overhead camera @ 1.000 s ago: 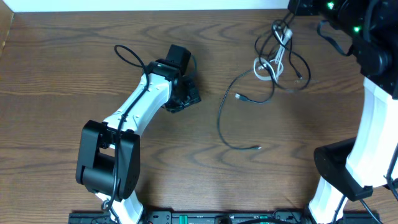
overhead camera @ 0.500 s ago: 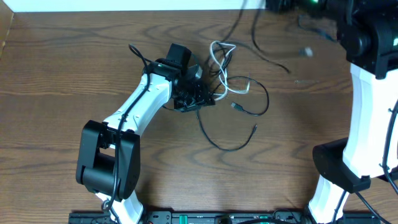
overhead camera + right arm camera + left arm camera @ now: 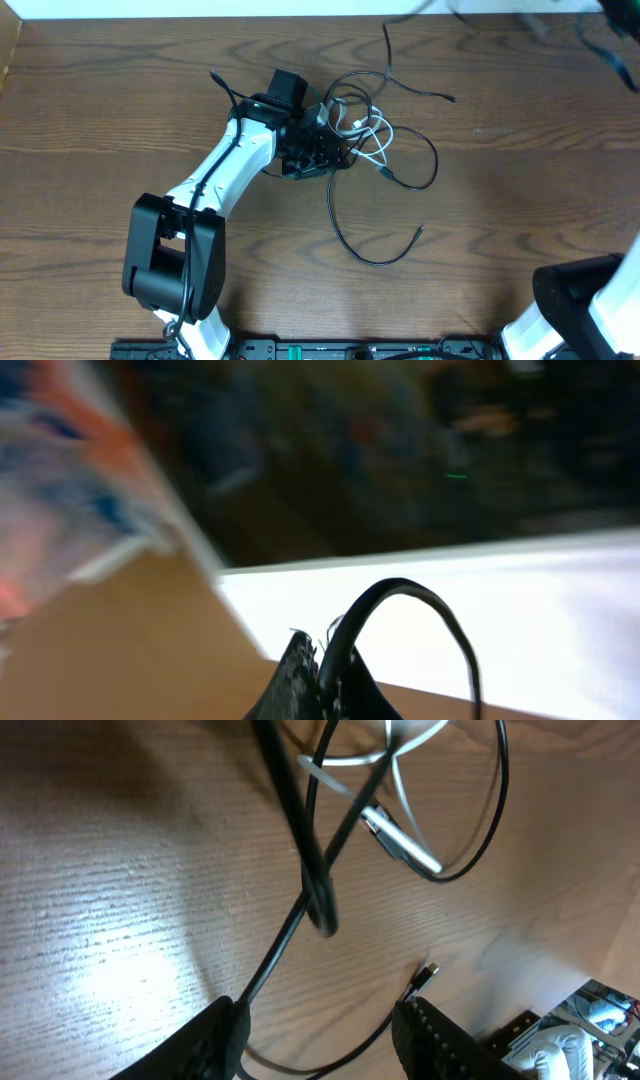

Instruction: Untangle cables

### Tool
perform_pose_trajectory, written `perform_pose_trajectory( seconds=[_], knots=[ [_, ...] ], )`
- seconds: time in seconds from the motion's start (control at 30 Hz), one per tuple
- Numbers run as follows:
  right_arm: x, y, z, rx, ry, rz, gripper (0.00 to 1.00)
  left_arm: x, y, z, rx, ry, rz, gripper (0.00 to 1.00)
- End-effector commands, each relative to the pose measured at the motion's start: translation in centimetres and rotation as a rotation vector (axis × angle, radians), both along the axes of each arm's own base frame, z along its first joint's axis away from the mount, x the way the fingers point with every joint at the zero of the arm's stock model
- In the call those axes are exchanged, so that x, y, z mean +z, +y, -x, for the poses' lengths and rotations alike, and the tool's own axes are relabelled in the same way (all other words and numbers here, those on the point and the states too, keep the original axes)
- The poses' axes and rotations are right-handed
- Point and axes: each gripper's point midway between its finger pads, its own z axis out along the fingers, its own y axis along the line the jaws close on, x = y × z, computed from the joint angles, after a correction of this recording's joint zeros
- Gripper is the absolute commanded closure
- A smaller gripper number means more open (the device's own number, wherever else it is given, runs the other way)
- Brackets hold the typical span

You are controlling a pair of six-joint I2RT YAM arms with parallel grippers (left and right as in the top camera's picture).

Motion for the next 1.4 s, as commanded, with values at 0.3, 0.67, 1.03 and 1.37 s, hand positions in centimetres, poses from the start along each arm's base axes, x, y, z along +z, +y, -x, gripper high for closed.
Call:
perform_pose_trajectory(
  seconds=[0.3,0.67,1.03,1.37],
  knots=[
    [-14.0,-9.0,-1.6,-0.519,0.521,0.259,0.98,3.2,-0.2,-1.8,0.132,-0.010,0.055,0.49],
    [-17.0,-7.1,-0.2,-0.362,0.616,0.381,0.99,9.4,-1.4,-6.3,0.350,-0.131,0.239,0.49],
    [-16.8,-7.1,-0.4,-0.379,0.623,0.339,0.99,8.0,-1.9,-7.0,0.571,-0.137,0.108,0.54],
    [-16.9,-7.0,-0.3,-0.378,0.625,0.340,0.98,6.0,-1.2,-6.8,0.837,-0.126,-0.002,0.18]
  ],
)
